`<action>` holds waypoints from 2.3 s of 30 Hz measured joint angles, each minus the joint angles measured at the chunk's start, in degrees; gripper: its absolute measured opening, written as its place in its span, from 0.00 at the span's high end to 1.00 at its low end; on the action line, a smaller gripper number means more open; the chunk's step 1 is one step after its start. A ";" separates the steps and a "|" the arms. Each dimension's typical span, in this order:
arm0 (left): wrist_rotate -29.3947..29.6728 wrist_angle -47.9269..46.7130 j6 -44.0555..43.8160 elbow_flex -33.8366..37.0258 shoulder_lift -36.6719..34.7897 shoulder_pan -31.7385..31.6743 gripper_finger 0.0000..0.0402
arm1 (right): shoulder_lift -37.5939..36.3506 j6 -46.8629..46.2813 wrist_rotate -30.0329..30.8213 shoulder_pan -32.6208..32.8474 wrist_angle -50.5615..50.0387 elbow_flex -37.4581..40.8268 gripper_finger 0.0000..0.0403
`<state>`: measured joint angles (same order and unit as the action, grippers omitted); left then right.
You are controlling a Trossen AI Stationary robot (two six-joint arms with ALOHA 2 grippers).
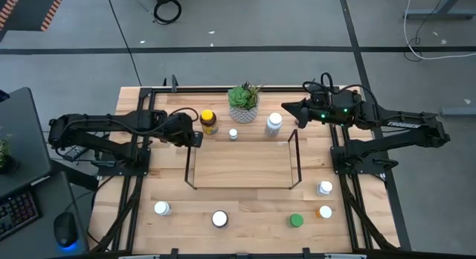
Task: Pick and place medicine bottles onto shelf by color
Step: Prepare the shelf, then put the large white medicine bottle on the shelf
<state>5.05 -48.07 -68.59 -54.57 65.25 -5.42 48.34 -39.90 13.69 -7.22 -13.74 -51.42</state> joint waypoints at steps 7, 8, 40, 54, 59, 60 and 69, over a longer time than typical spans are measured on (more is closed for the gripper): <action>-1.12 0.04 -0.05 0.00 0.00 -0.01 0.82 | 0.00 0.00 0.00 0.00 -0.04 0.00 0.94; -1.42 0.02 -0.01 0.00 0.00 -0.01 0.81 | 0.00 0.00 0.00 0.00 -0.04 0.00 0.94; -3.51 -3.67 -5.28 -0.04 -0.45 1.61 0.79 | 0.02 1.07 0.00 0.00 -0.14 0.00 0.94; -3.45 -4.00 -1.26 -2.40 -2.83 1.48 0.59 | 0.04 1.11 -2.16 0.02 0.28 -0.01 0.94; -3.51 -4.86 3.42 -5.13 -3.59 0.82 0.56 | 0.15 2.16 -2.45 -0.79 -0.35 0.00 0.88; -3.49 -5.32 4.37 -6.01 -3.86 0.43 0.55 | 0.32 2.16 -2.52 -1.16 -0.27 -0.02 0.85; -3.35 -13.78 13.60 -17.26 -4.61 -3.43 0.54 | 2.63 2.40 -8.55 -4.77 1.78 -0.04 0.53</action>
<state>1.70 -61.85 -54.99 -71.83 60.64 -8.85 50.97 -37.50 5.14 -11.99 -11.96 -51.46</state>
